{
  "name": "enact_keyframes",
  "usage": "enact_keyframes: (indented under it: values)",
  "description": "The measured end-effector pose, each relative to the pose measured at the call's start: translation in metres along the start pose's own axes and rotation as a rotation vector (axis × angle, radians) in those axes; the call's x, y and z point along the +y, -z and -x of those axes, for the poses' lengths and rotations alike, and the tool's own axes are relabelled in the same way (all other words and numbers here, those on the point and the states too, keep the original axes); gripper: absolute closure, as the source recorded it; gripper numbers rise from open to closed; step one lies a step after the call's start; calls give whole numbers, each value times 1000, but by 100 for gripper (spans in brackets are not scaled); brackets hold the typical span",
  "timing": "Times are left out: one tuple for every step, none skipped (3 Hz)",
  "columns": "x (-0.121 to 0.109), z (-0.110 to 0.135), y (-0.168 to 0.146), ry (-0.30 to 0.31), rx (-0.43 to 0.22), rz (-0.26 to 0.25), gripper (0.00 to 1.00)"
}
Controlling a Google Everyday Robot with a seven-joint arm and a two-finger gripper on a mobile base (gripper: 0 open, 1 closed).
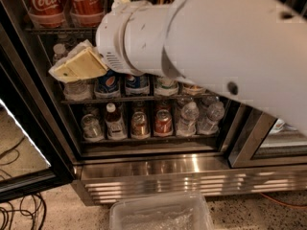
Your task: Pick coke can from top shelf of fridge
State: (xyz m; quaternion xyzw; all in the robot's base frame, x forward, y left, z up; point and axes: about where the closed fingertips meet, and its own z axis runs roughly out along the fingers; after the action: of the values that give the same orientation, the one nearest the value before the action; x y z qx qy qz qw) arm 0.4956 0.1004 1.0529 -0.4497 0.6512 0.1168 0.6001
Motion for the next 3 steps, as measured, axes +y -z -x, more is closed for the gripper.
enact_keyframes:
  values:
    - [2, 9, -39, -48, -78, 43, 0]
    - [1, 7, -39, -40, -78, 41, 0]
    - [9, 3, -47, -23, -80, -3, 0]
